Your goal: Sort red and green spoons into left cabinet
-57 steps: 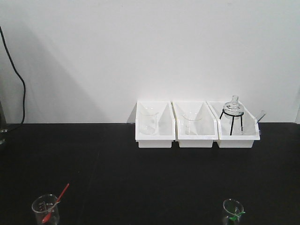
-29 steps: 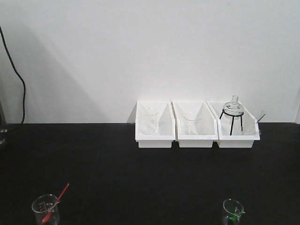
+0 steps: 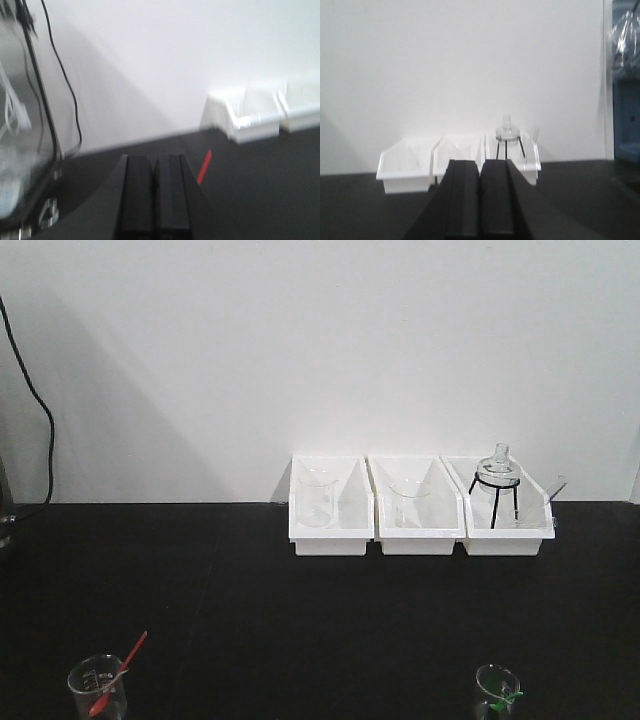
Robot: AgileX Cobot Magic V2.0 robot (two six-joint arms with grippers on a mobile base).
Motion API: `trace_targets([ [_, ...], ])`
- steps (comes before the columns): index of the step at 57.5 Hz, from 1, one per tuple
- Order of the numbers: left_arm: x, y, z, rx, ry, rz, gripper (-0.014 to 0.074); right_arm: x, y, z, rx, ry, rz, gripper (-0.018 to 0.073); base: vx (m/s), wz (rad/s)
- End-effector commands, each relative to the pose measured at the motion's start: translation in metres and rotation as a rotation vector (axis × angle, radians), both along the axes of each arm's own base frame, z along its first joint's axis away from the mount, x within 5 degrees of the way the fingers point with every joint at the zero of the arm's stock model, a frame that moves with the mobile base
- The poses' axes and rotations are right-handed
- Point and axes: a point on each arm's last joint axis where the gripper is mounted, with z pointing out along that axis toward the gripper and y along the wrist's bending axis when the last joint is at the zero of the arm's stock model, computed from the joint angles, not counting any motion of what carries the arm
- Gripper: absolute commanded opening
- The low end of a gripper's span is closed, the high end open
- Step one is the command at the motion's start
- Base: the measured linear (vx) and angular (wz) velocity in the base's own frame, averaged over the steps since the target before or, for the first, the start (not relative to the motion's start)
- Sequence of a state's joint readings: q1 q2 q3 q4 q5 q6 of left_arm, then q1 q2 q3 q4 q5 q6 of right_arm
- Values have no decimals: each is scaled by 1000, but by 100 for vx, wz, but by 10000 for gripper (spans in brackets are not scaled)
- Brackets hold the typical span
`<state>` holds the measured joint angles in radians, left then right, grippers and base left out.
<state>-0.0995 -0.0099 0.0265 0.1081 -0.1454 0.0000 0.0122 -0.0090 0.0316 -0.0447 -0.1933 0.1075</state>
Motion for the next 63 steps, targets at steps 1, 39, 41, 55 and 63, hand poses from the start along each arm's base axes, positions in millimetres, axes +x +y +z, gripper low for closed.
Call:
trace_targets([
  [1, -9, 0, 22, -99, -225, -41, -3, -9, 0, 29, 21, -187, 6, -3, 0, 0],
  [39, 93, -9, 150, -77, 79, -6, -3, 104, 0, 164, -145, 162, -34, -3, 0, 0],
  [41, 100, -9, 148, -76, 91, -6, -3, 111, 0, 161, -145, 182, -32, -3, 0, 0],
  [55, 124, -12, 139, -76, 92, -9, 43, 134, 0, 145, -109, 270, -22, 20, 0, 0],
  [63, 129, -13, 138, -77, 81, -10, 119, 135, 0, 144, -109, 274, -22, 95, 0, 0],
])
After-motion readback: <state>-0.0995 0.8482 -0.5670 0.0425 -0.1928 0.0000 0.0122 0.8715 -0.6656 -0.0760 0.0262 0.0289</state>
